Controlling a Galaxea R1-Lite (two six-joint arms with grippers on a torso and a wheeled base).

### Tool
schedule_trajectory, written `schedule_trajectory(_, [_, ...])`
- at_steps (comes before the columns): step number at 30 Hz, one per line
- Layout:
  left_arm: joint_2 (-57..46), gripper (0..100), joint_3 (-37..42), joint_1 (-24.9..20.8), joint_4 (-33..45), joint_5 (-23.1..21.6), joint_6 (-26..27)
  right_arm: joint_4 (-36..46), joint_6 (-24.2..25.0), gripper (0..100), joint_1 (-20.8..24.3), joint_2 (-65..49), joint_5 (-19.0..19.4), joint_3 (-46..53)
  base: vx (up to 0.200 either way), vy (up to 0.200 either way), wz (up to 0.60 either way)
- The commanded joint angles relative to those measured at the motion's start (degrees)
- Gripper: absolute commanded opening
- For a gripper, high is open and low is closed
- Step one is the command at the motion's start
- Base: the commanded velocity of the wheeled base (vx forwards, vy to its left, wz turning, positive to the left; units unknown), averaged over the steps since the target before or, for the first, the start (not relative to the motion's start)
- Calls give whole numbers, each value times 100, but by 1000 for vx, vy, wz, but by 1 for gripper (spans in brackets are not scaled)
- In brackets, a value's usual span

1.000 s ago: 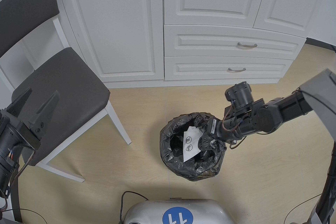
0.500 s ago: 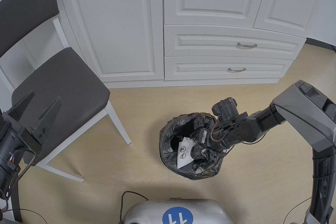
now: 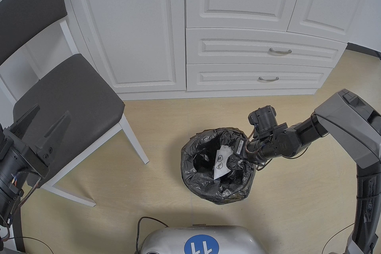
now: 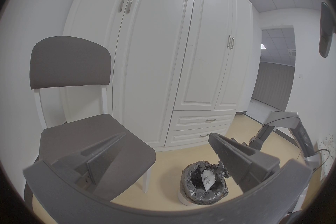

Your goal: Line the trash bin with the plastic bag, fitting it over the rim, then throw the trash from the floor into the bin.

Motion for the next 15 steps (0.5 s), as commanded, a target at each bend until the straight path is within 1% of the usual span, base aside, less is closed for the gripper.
schedule_trajectory(1, [14,100,0,3,-3,3,-2,-623,-161,0,318,92,-266,394,0,0,0])
schedule_trajectory(3, [5,100,0,3,-3,3,-2,-1106,-310,0,432,118,-442,675,0,0,0])
schedule_trajectory(5, [-4,100,0,3,-3,3,-2,-1730,-609,0,590,118,-626,1044,0,0,0])
schedule_trajectory(7, [-4,100,0,3,-3,3,-2,-2135,-811,0,696,83,-670,1308,0,0,0])
schedule_trajectory(9, [-4,100,0,3,-3,3,-2,-2741,-1031,0,880,92,-697,1668,0,0,0])
schedule_trajectory(11, [-4,100,0,3,-3,3,-2,-3084,-1242,0,977,135,-758,1888,0,0,0])
schedule_trajectory(14, [-12,100,0,3,-3,3,-2,-3453,-1839,0,986,338,-1145,2064,0,0,0])
schedule_trajectory(15, [-21,100,0,3,-3,3,-2,-3506,-1962,0,977,399,-1250,2073,0,0,0])
